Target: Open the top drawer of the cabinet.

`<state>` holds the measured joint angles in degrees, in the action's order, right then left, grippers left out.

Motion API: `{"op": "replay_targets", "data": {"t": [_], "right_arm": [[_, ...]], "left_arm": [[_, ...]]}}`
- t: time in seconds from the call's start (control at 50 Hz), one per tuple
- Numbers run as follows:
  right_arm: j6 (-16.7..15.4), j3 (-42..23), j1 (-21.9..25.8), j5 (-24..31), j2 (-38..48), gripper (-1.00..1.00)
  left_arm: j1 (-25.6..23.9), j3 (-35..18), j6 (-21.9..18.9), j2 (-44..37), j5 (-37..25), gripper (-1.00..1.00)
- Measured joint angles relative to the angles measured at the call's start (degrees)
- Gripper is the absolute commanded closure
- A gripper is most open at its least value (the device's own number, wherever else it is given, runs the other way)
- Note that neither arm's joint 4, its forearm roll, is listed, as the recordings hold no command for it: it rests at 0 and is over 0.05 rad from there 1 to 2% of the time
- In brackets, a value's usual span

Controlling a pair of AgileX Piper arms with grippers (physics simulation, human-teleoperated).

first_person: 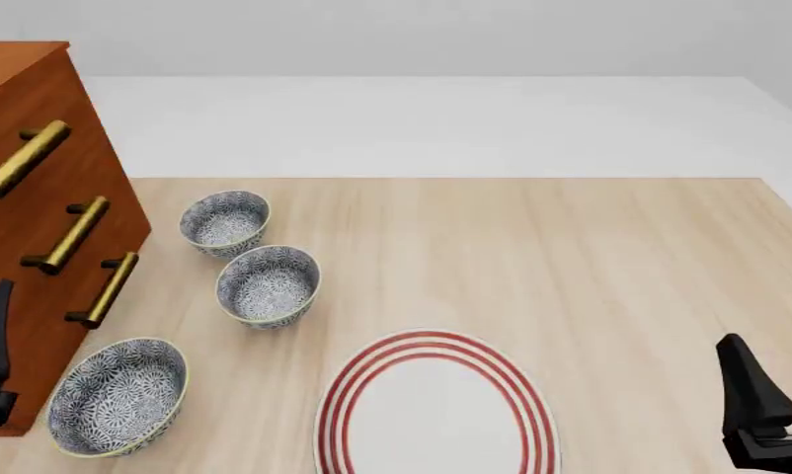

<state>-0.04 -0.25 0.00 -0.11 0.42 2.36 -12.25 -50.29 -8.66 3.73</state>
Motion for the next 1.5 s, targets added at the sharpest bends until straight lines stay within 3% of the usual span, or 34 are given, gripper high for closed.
{"op": "replay_targets", "data": {"t": [0.5,1.5], "right_arm": [[0.0,0.0,0.0,0.0,0.0,-1.0],[0.0,0.0,0.0,0.0,0.0,-1.0]], "left_arm": [[1.58,0.69,-11.39,-2.84,3.76,-1.0],[7.28,0.72,-19.23,-25.65,23.45,-1.0]]}}
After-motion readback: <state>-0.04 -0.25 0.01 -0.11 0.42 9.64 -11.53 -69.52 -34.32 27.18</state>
